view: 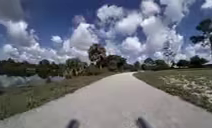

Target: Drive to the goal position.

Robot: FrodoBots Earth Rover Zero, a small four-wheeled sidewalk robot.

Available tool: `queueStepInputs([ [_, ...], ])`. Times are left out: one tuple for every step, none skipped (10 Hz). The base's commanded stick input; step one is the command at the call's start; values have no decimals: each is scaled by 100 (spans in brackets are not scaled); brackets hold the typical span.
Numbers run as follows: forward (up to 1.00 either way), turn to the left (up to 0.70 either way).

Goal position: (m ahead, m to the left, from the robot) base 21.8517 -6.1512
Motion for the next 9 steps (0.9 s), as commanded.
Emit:
queueStepInputs([
  [70,0],
  [70,0],
  [73,0],
  [81,0],
  [85,0],
  [85,0],
  [85,0],
  [85,0],
  [85,0],
])
